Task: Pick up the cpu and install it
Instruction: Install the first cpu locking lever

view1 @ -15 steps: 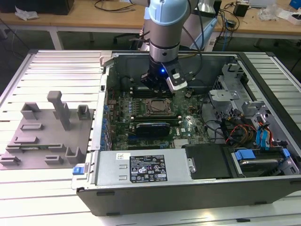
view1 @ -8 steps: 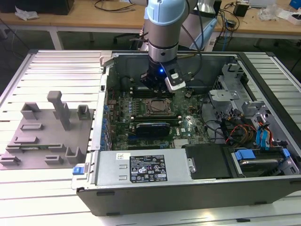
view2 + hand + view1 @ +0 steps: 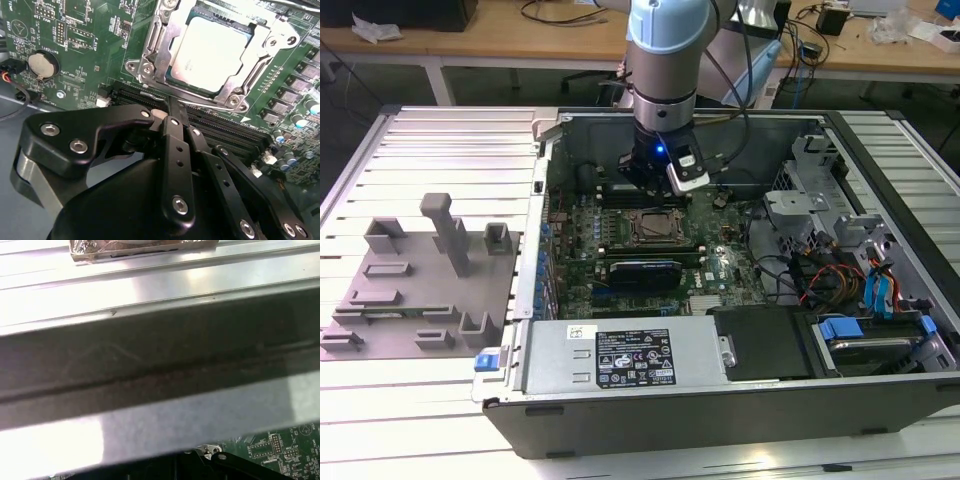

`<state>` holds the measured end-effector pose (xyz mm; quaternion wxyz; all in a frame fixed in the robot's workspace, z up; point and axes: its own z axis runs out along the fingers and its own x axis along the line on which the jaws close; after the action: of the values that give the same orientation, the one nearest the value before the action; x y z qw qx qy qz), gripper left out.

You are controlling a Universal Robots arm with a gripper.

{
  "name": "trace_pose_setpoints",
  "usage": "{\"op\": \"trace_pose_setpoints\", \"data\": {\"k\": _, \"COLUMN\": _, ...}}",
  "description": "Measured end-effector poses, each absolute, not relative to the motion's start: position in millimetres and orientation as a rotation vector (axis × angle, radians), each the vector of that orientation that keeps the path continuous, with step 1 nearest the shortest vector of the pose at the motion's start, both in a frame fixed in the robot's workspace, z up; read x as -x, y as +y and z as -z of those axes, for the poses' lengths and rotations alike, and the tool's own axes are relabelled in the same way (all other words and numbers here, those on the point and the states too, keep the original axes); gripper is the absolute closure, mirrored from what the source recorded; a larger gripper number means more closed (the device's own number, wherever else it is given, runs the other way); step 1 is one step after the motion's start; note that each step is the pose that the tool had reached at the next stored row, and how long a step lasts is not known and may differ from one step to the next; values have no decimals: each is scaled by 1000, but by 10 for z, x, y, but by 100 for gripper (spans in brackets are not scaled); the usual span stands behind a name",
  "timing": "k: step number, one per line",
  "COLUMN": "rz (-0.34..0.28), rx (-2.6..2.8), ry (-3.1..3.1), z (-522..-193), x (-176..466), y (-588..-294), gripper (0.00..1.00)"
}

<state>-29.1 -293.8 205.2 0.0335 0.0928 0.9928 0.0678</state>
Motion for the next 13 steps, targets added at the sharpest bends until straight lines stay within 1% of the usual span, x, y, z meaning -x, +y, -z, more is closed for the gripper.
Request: {"op": "trace_pose_setpoints", "data": {"k": 13, "rz": -197, "rx": -309, "ry": 3020, "z": -2030, "x": 318, "y": -2935, "gripper": 89}}
